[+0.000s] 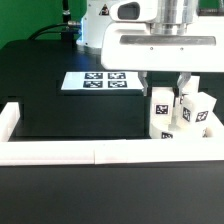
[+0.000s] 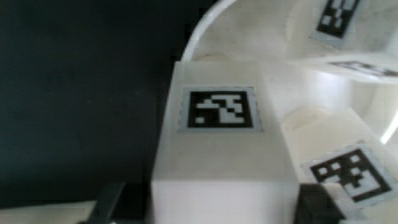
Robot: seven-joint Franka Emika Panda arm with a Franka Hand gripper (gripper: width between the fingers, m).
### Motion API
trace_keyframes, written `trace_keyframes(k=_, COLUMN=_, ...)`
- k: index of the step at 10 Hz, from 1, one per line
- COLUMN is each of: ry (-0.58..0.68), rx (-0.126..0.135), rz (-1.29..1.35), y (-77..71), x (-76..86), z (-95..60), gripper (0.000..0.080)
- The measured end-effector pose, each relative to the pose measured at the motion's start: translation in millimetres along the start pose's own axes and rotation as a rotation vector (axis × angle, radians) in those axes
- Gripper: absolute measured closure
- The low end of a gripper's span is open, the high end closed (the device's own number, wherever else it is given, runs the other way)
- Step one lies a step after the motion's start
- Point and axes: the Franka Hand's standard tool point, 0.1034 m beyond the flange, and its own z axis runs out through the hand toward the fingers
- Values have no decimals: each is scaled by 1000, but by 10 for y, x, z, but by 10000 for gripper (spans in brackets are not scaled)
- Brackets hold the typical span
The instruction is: Assemble stool
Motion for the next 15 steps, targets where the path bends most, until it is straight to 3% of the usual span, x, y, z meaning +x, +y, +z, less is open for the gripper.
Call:
trace_keyframes(k=2, ry=21, rx=-9, rz=300, y=7, x=128, z=3, gripper=466)
trace_keyframes(k=6, ry=39, rx=-1, rz=871, y=38, x=182, z=4, gripper=466)
trace_keyframes(k=8, ry=49, rx=45, rz=1145, y=34, x=208, z=6, gripper=465)
trace_keyframes(k=9, ry=45, rx=82, rz=1241, y=66, x=158, z=12, gripper=462)
trace_keyframes(k=13, ry=19, rx=67, rz=1394, y=86, x=115, z=18, gripper=461)
trace_keyframes(k=14, ry=-2, rx=59, rz=1497, y=93, x=88, z=22, gripper=461)
trace_keyframes(k=15, ry=-39, rx=33, rz=1638, y=106, x=49, z=16, gripper=461)
